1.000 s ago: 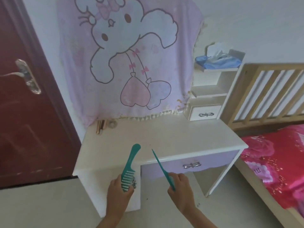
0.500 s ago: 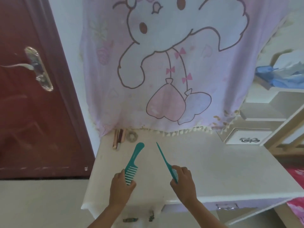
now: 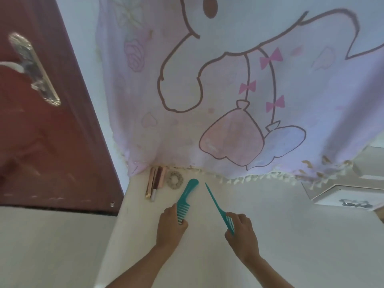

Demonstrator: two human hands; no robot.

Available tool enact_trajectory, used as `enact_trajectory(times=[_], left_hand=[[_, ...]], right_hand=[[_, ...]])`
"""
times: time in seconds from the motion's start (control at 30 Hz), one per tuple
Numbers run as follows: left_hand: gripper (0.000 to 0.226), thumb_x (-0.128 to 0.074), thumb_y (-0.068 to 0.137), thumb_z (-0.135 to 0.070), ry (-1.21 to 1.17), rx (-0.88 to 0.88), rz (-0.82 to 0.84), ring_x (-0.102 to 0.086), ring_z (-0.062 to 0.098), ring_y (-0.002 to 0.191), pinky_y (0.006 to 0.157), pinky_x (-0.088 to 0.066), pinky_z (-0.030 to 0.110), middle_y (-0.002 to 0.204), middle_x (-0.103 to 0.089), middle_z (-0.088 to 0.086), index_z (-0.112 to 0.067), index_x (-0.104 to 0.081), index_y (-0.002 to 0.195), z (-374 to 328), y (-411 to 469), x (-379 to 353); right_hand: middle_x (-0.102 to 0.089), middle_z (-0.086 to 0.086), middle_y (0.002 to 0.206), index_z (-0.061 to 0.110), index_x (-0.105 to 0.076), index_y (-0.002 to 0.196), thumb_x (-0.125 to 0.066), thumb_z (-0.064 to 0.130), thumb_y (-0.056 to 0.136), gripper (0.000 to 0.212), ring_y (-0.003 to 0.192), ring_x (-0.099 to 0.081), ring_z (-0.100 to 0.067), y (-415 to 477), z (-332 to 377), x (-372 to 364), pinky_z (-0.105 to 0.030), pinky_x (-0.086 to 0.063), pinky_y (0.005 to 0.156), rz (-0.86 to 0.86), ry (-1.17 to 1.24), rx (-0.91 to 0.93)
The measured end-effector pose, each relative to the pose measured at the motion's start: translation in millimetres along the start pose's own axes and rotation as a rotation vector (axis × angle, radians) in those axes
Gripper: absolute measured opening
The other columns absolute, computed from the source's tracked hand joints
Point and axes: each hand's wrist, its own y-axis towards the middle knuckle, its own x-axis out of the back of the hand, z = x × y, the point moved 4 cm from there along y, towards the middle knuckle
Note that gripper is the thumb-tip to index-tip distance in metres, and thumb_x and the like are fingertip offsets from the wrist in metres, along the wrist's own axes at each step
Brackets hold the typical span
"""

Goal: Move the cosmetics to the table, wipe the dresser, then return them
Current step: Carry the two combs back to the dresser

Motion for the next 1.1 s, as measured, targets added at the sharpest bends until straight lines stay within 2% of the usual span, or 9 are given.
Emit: enact_trajectory(times=[0.17,0.3,0.37,0.47,0.53,0.63,0.8,0.9,1.1], left_hand=[[0.043,-0.058,0.081,-0.018,0.146,-0.007,-0.051,-0.048,0.022,0.100,0.079,-0.044,0.026,0.110,-0.055,0.009,-0.006,-0.049,0.121,-20,21,-9],[0.050,-0.086,0.043,-0.007,0.222,-0.047,-0.084,-0.061,0.027,0.070,0.049,-0.052,0.026,0.082,-0.063,0.013,-0.001,-0.063,0.087,-24,35,-16],[0.050,-0.087,0.038,-0.002,0.248,-0.016,-0.069,-0.063,0.033,0.071,0.047,-0.054,0.030,0.089,-0.065,0.020,0.001,-0.065,0.083,-21,41,-24],[0.039,-0.077,0.062,-0.002,0.221,0.025,-0.082,-0.054,0.045,0.104,0.075,-0.054,0.040,0.122,-0.050,0.032,0.004,-0.063,0.098,-18,42,-34],[0.039,-0.056,0.086,-0.010,0.176,0.074,-0.098,-0.026,0.038,0.132,0.101,-0.039,0.037,0.145,-0.024,0.026,0.000,-0.050,0.124,-21,39,-35],[0.050,-0.046,0.093,-0.022,0.113,0.074,-0.094,-0.004,0.025,0.140,0.110,-0.022,0.027,0.152,-0.004,0.013,-0.010,-0.029,0.139,-24,37,-34],[0.045,-0.048,0.090,-0.027,0.256,0.030,-0.098,-0.030,0.029,0.133,0.107,-0.030,0.034,0.142,-0.035,0.012,-0.010,-0.043,0.131,-11,31,-14],[0.041,-0.040,0.077,-0.038,0.367,-0.001,-0.096,-0.062,0.026,0.097,0.072,-0.055,0.032,0.104,-0.066,0.008,-0.014,-0.066,0.097,8,20,5],[0.036,-0.045,0.073,-0.039,0.519,0.135,-0.195,-0.048,0.019,0.100,0.065,-0.055,0.032,0.100,-0.068,0.005,-0.019,-0.067,0.094,50,-20,46]], right_hand=[[-0.062,-0.008,0.085,0.022,-0.058,0.104,-0.072,-0.007,0.056,0.058,0.079,-0.060,-0.031,40,4,6,-0.030,-0.049,0.051,-0.007,0.033,0.125],[-0.062,-0.005,0.078,0.022,-0.056,0.098,-0.077,-0.007,0.046,0.063,0.069,-0.061,-0.027,64,3,9,-0.025,-0.048,0.044,-0.012,0.025,0.197],[-0.062,-0.005,0.080,0.018,-0.061,0.097,-0.078,-0.007,0.047,0.058,0.070,-0.061,-0.027,69,1,4,-0.026,-0.049,0.045,0.002,0.001,0.217],[-0.058,-0.007,0.103,0.019,-0.057,0.115,-0.063,-0.001,0.073,0.047,0.098,-0.053,-0.026,73,2,1,-0.030,-0.050,0.068,0.067,0.013,0.165],[-0.051,-0.004,0.116,0.021,-0.048,0.126,-0.052,0.005,0.083,0.045,0.110,-0.044,-0.020,76,3,-4,-0.025,-0.045,0.078,0.143,0.007,0.151],[-0.045,-0.001,0.121,0.024,-0.042,0.130,-0.047,0.009,0.087,0.046,0.113,-0.039,-0.017,79,9,-11,-0.022,-0.042,0.082,0.206,0.005,0.161],[-0.044,-0.003,0.117,0.020,-0.040,0.129,-0.047,0.009,0.087,0.044,0.110,-0.039,-0.018,88,32,-28,-0.019,-0.036,0.077,0.289,0.081,0.130],[-0.039,-0.003,0.105,0.016,-0.042,0.126,-0.048,0.009,0.087,0.039,0.102,-0.039,-0.020,93,53,-41,-0.025,-0.040,0.081,0.303,0.179,0.020],[-0.037,-0.008,0.107,0.011,-0.043,0.124,-0.047,0.013,0.091,0.034,0.110,-0.041,-0.027,90,86,-63,-0.034,-0.040,0.091,0.329,0.231,-0.084]])
